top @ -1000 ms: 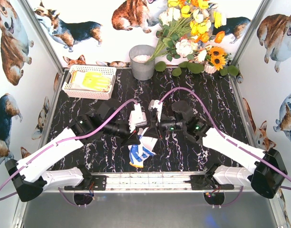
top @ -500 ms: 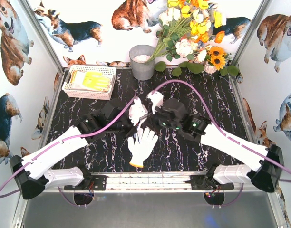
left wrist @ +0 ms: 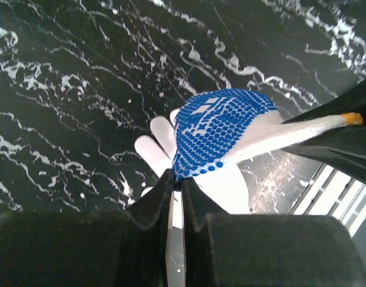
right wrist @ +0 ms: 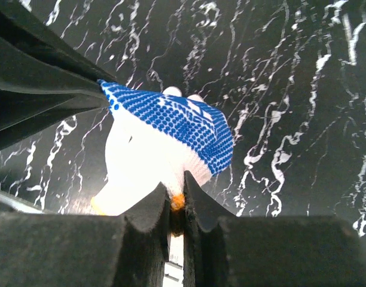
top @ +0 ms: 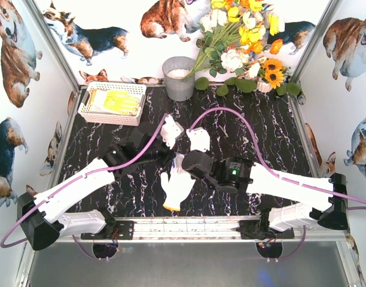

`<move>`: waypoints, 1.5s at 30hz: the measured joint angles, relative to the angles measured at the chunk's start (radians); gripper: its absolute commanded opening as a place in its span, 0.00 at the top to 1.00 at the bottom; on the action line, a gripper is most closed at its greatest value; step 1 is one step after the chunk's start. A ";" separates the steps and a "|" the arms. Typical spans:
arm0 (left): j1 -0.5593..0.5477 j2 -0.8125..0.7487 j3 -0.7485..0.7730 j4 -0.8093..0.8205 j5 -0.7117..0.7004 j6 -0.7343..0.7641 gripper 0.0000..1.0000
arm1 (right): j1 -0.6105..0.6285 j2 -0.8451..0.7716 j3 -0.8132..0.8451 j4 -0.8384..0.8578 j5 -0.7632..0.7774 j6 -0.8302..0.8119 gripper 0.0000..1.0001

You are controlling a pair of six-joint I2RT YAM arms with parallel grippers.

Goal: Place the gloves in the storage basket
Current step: Turn over the glove, then pair the glove with the glove.

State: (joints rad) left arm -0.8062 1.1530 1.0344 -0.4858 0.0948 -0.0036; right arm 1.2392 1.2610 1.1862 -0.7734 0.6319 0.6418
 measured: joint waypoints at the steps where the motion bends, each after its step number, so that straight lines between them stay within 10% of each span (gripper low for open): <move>1: 0.006 0.000 -0.003 0.020 0.007 -0.003 1.00 | 0.000 0.000 0.003 -0.007 0.016 0.005 1.00; 19: 0.122 0.129 -0.045 0.387 0.118 -0.061 1.00 | -0.077 0.008 -0.014 0.105 0.160 -0.185 1.00; 45: 0.214 -0.017 -0.388 0.326 -0.299 -0.328 0.53 | 0.006 0.335 -0.084 0.101 -0.042 0.166 0.97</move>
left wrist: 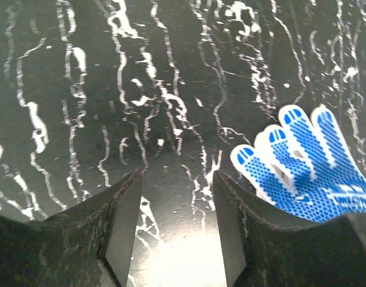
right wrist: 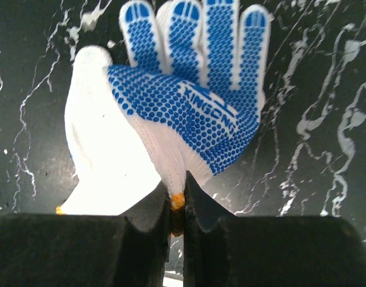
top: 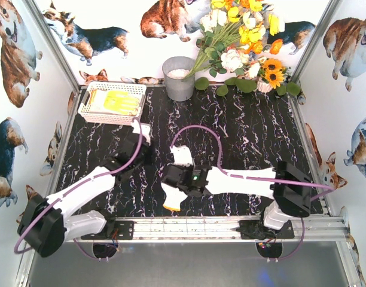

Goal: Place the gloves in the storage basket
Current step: Pair the glove with the glove.

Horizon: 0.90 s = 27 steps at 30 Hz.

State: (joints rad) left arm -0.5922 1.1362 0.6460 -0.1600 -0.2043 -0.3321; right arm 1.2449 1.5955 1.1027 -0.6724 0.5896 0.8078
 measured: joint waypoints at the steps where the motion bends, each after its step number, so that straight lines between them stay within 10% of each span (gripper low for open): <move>1: 0.013 -0.018 -0.001 -0.018 -0.012 -0.011 0.52 | 0.010 0.016 0.013 -0.017 -0.007 0.019 0.95; 11: 0.040 -0.150 0.000 -0.187 -0.008 -0.070 0.41 | 0.050 0.086 0.126 -0.121 -0.059 0.154 0.54; 15: 0.042 -0.200 0.039 -0.292 0.016 -0.093 0.37 | 0.049 0.085 0.158 -0.142 -0.065 0.190 0.17; 27: 0.042 -0.231 0.127 -0.388 0.226 -0.166 0.32 | 0.131 -0.148 0.109 -0.328 -0.113 0.472 0.21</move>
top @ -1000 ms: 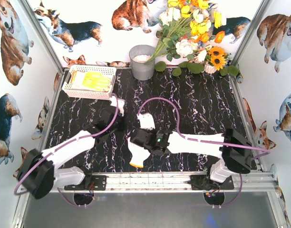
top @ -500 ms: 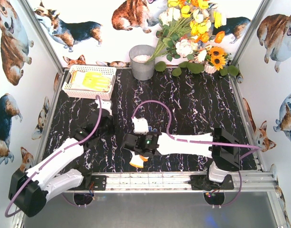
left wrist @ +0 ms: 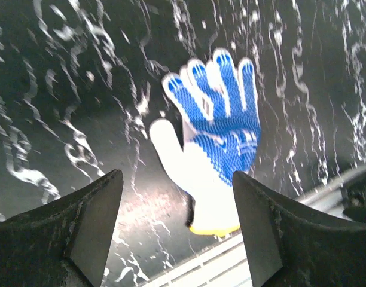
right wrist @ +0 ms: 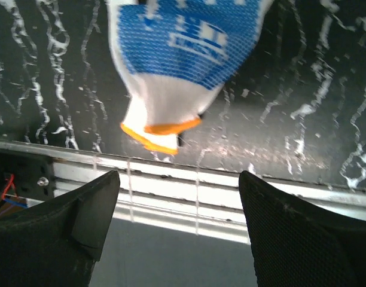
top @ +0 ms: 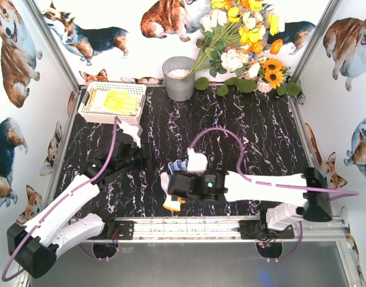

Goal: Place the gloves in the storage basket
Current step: Pair the glove with the glove.

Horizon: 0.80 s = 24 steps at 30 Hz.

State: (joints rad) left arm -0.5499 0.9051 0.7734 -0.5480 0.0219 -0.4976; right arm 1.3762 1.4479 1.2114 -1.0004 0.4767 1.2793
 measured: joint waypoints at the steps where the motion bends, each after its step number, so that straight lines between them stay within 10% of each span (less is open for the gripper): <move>1: 0.000 0.004 -0.024 0.017 0.037 -0.011 0.32 | 0.009 -0.025 -0.021 -0.014 0.011 0.033 0.24; 15: -0.002 -0.019 -0.382 0.366 0.499 -0.281 0.32 | 0.014 -0.359 -0.550 0.296 0.180 0.218 0.40; 24: -0.018 0.027 -0.448 0.540 0.593 -0.380 0.50 | -0.041 -0.218 -0.587 0.605 0.076 0.187 0.53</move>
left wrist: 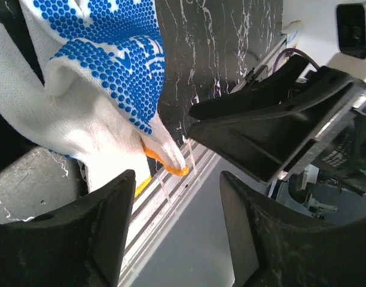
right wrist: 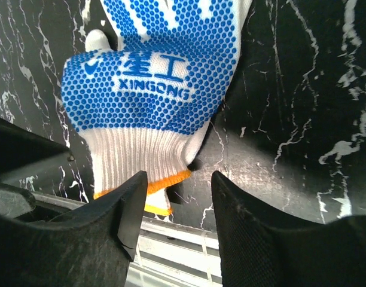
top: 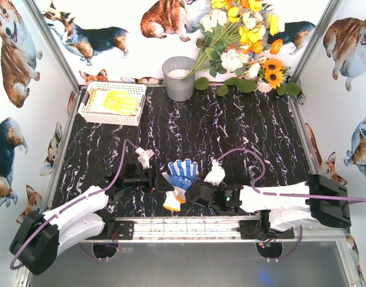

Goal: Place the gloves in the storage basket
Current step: Pair the glove with the glove.

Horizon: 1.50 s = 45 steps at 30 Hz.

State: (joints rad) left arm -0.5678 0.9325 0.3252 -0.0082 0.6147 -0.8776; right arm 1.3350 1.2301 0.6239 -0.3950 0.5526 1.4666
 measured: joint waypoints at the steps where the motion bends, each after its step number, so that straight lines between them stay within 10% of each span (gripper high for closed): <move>1: -0.002 0.007 -0.004 0.018 0.004 -0.009 0.52 | -0.006 0.015 -0.009 0.030 -0.014 0.000 0.53; 19: -0.087 0.203 -0.030 0.188 0.024 -0.041 0.70 | -0.047 0.198 -0.046 0.257 -0.152 0.064 0.66; 26: -0.125 0.292 -0.029 0.198 0.003 -0.021 0.92 | -0.057 0.211 -0.047 0.263 -0.187 0.095 1.00; 45: -0.100 0.132 0.237 -0.162 -0.134 0.177 1.00 | -0.077 -0.132 -0.023 0.060 -0.081 0.038 1.00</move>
State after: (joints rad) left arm -0.6678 1.0645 0.5625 -0.1699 0.4808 -0.7010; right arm 1.2579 1.0977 0.6014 -0.3355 0.4717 1.5043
